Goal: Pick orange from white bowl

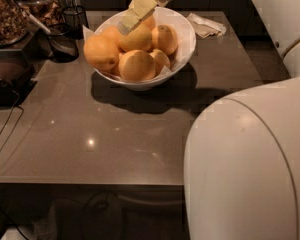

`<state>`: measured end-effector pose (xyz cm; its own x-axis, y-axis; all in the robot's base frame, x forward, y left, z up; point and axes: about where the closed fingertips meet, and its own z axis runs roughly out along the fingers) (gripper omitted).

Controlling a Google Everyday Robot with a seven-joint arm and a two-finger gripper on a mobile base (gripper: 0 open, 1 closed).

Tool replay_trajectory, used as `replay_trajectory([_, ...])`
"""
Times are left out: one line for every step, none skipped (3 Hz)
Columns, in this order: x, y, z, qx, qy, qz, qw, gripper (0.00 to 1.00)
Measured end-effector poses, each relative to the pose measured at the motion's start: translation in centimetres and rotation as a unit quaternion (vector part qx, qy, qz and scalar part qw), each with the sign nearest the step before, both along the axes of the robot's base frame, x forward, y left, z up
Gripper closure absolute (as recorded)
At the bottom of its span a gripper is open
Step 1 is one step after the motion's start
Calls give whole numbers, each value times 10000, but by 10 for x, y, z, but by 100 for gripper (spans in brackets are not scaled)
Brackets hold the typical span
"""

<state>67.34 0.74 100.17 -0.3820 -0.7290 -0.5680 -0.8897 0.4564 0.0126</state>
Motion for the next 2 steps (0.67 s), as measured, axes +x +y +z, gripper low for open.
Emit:
replay_trajectory([4, -9, -9, -147, 202, -350, 9991, 0])
replay_trajectory([8, -15, -17, -216, 358, -583, 9974, 11])
